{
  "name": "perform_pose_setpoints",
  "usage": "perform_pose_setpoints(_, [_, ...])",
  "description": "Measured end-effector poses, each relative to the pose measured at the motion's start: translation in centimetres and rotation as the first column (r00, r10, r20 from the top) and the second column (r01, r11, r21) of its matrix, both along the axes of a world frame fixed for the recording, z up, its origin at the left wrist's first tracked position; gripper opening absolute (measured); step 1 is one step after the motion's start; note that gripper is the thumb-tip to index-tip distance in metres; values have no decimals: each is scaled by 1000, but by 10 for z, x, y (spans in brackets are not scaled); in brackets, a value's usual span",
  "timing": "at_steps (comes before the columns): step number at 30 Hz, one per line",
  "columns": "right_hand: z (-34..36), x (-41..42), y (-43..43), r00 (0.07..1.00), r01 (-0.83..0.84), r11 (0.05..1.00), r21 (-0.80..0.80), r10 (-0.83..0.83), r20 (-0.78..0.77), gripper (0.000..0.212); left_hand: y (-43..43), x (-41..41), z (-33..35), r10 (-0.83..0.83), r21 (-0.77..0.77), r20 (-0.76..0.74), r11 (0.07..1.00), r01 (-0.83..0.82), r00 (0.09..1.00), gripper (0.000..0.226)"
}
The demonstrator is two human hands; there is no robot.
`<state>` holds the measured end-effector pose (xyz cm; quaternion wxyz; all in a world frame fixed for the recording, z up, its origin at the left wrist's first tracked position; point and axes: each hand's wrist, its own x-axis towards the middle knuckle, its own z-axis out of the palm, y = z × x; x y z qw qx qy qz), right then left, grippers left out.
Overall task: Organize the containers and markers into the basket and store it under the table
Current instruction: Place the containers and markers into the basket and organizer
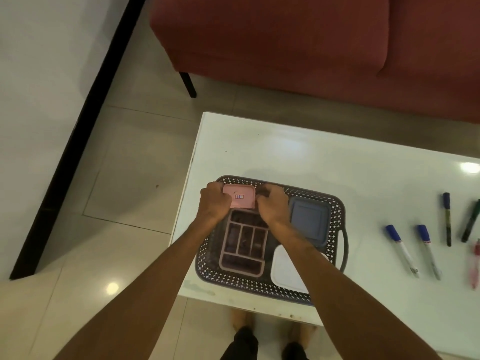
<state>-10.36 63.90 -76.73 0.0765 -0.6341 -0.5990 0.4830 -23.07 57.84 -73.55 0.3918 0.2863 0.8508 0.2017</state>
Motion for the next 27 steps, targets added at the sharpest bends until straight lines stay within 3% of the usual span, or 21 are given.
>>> perform_pose_setpoints(4, [15, 19, -10, 998, 61, 994, 91, -59, -34, 26, -11, 6, 16, -8, 115, -144, 993, 25, 989, 34])
perform_pose_setpoints(7, [32, 34, -34, 993, 91, 986, 143, -78, -89, 29, -28, 15, 29, 42, 200, -102, 980, -21, 994, 32])
perform_pose_setpoints(11, [43, 42, -80, 994, 80, 995, 57, -76, -80, 48, -53, 26, 41, 124, 240, -67, 965, -105, 990, 34])
perform_pose_setpoints(17, [37, 32, -113, 999, -6, 999, -51, 4, -44, 52, -90, 24, 39, 191, 266, -62, 949, -168, 980, 28])
perform_pose_setpoints(27, [34, 19, -110, 991, -96, 993, -62, 90, -97, 36, -116, 25, 41, 223, 297, -95, 937, -186, 970, 27])
